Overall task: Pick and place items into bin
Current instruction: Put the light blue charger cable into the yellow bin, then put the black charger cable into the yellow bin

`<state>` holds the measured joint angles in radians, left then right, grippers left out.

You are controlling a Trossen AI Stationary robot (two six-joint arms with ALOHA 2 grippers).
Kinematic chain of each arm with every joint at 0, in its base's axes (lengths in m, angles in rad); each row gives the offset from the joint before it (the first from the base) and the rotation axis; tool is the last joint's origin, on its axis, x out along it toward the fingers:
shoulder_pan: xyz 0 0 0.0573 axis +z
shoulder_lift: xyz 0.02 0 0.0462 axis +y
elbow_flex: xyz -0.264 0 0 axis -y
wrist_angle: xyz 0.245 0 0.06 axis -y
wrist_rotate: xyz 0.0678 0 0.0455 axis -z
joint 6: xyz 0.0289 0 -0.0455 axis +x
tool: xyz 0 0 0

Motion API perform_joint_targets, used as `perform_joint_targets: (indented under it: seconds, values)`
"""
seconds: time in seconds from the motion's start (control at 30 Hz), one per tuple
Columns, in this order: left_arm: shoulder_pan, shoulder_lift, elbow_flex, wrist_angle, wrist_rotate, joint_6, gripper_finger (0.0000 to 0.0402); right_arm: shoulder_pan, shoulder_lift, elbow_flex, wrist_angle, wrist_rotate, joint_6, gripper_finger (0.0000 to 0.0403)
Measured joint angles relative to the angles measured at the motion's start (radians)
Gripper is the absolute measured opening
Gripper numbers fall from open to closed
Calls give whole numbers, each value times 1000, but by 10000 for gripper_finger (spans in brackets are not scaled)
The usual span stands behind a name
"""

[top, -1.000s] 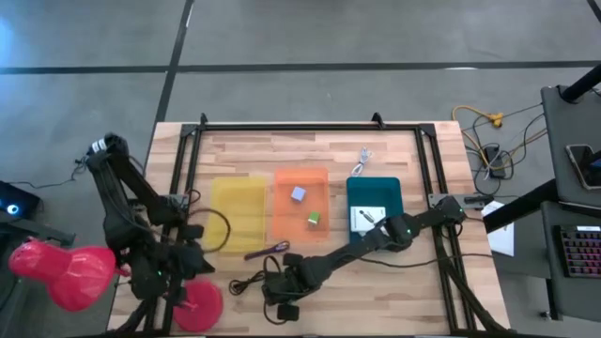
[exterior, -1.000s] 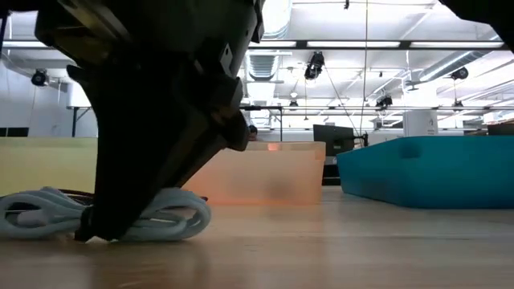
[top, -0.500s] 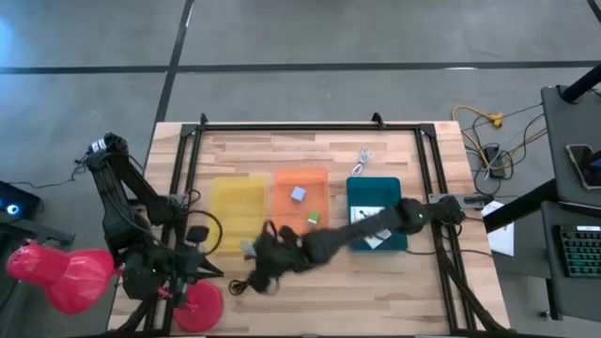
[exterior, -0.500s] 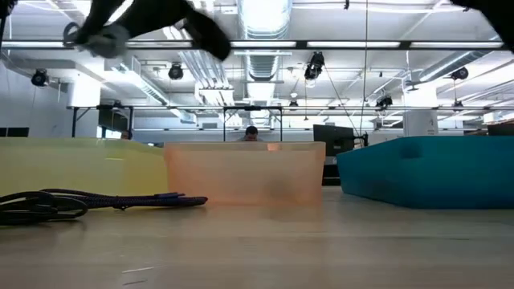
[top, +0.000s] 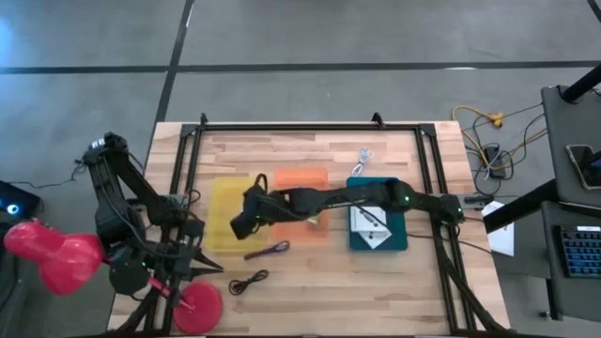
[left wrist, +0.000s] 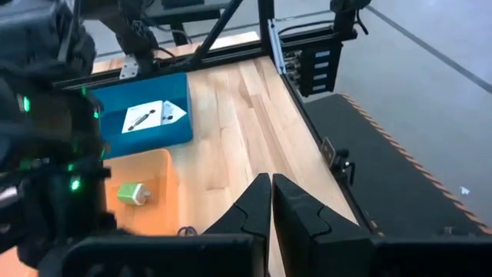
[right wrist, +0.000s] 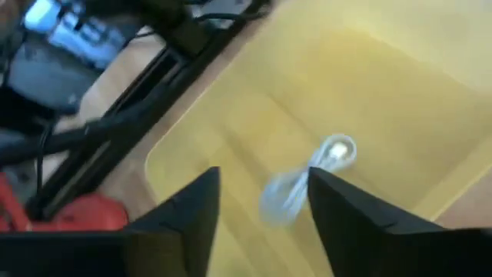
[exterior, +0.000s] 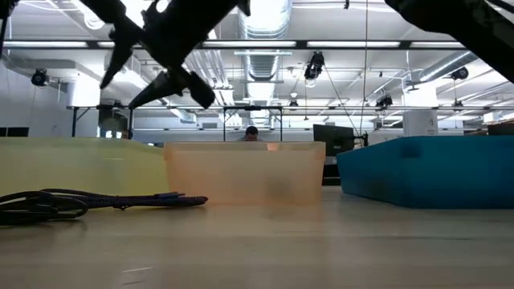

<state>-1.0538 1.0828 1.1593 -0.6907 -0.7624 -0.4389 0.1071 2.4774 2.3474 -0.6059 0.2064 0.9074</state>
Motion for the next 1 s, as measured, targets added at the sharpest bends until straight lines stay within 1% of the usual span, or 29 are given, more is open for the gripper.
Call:
perform_joint_targets:
  seconds: [0.07, 0.13, 0.2, 0.33, 0.4, 0.5, 0.6, 0.77, 0.9, 1.0]
  values:
    - [0, 7, -2, -1, 1, 0, 0, 15, -14, 0, -9, -7, -91, 207]
    - [0, 11, -2, 0, 2, 1, 0, 34, -28, 2, -38, -58, -217, 230]
    - [0, 11, -2, 0, 2, 0, 0, 66, -44, 2, -128, -101, -335, 244]
    - [0, 11, -2, 0, 2, 1, 0, 164, -62, 2, -342, -69, -496, 248]
    - [0, 11, -2, -1, 2, 1, 0, 212, -57, 2, -385, -55, -522, 243]
    - [0, 11, -2, -1, 2, 1, 0, 263, -29, 1, -350, -52, -540, 233]
    - [0, 11, -3, -1, 2, 1, 0, 285, 4, -1, -251, -50, -595, 223]
    - [0, 23, -5, 1, 2, 0, 0, 270, 48, 0, -93, -52, -631, 217]
    - [0, 60, -5, 2, 2, 0, 0, 248, 87, 0, -82, -58, -632, 217]
    - [0, 88, -5, 12, 3, 0, 0, 242, 108, 0, -57, -103, -648, 217]
